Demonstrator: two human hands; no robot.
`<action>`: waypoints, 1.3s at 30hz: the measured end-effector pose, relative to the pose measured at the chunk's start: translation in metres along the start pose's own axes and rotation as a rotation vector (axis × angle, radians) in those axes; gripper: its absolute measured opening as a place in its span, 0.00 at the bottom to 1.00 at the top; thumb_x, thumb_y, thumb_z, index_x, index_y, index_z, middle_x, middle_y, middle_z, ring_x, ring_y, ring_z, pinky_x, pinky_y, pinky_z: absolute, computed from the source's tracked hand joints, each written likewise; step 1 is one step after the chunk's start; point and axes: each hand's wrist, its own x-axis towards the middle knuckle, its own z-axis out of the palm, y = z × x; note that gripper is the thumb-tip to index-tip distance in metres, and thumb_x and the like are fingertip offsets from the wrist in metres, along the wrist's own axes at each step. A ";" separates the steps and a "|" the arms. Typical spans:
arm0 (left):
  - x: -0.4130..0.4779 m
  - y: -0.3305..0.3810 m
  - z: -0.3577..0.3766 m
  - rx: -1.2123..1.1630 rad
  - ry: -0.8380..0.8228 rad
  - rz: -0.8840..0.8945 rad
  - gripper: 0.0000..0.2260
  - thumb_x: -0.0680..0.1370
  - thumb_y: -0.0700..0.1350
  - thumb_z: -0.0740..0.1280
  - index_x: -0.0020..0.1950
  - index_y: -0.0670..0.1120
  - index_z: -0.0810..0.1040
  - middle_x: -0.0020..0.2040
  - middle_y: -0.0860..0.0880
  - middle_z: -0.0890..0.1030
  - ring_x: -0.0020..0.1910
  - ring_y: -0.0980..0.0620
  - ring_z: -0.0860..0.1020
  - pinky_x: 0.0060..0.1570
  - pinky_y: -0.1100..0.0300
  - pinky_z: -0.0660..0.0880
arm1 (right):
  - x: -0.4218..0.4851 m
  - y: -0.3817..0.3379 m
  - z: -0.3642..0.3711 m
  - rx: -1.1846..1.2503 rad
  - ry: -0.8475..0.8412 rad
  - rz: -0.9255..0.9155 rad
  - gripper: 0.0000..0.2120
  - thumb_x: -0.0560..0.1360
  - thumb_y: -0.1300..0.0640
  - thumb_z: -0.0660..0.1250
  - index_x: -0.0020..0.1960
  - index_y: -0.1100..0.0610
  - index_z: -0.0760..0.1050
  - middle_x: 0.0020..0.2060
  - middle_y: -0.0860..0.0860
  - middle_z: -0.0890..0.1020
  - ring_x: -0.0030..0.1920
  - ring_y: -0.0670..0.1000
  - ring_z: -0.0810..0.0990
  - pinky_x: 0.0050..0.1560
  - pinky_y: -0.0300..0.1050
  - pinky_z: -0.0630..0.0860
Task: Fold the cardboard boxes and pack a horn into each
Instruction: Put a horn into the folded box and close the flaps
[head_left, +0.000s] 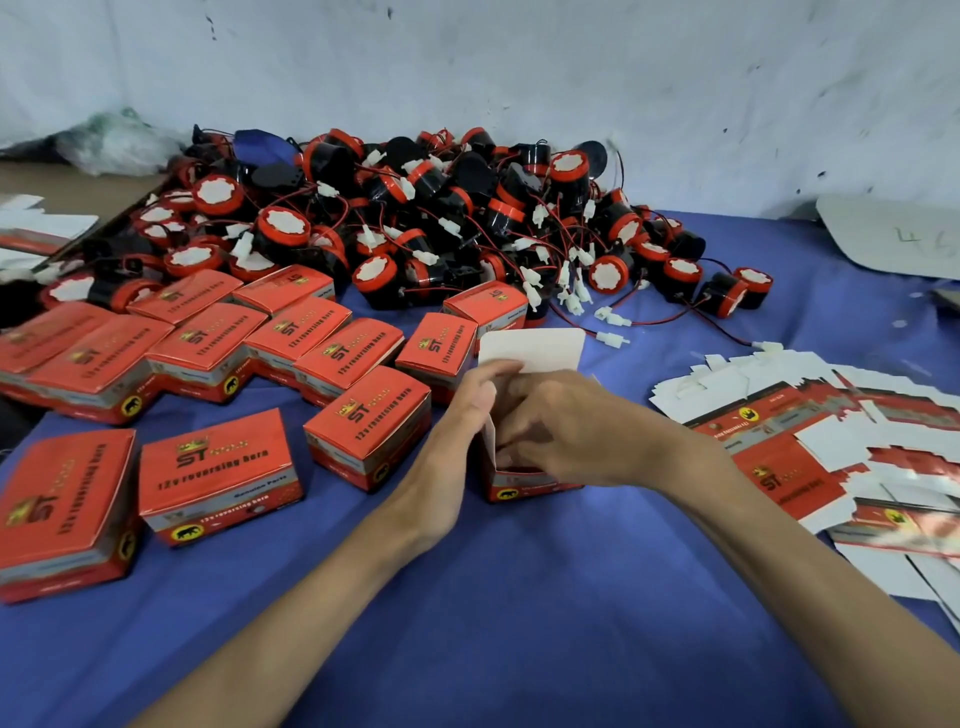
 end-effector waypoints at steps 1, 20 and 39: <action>0.000 0.006 0.001 0.004 0.007 -0.048 0.31 0.83 0.35 0.56 0.51 0.76 0.72 0.51 0.77 0.74 0.53 0.70 0.75 0.45 0.77 0.71 | -0.002 0.000 0.000 -0.065 -0.037 -0.019 0.08 0.77 0.55 0.64 0.45 0.51 0.82 0.52 0.47 0.74 0.57 0.49 0.72 0.51 0.53 0.71; -0.006 0.011 0.015 0.218 0.206 0.072 0.41 0.75 0.37 0.69 0.70 0.71 0.51 0.65 0.56 0.75 0.63 0.60 0.73 0.63 0.65 0.69 | -0.060 0.036 0.039 0.334 0.517 -0.025 0.12 0.76 0.60 0.62 0.55 0.60 0.81 0.54 0.48 0.83 0.59 0.45 0.79 0.66 0.48 0.71; -0.011 0.011 -0.006 0.570 -0.003 0.341 0.15 0.74 0.46 0.70 0.60 0.47 0.81 0.61 0.54 0.79 0.62 0.60 0.76 0.64 0.64 0.70 | -0.046 0.039 0.056 0.369 0.806 0.047 0.14 0.71 0.55 0.71 0.57 0.53 0.79 0.46 0.48 0.85 0.45 0.50 0.84 0.47 0.42 0.79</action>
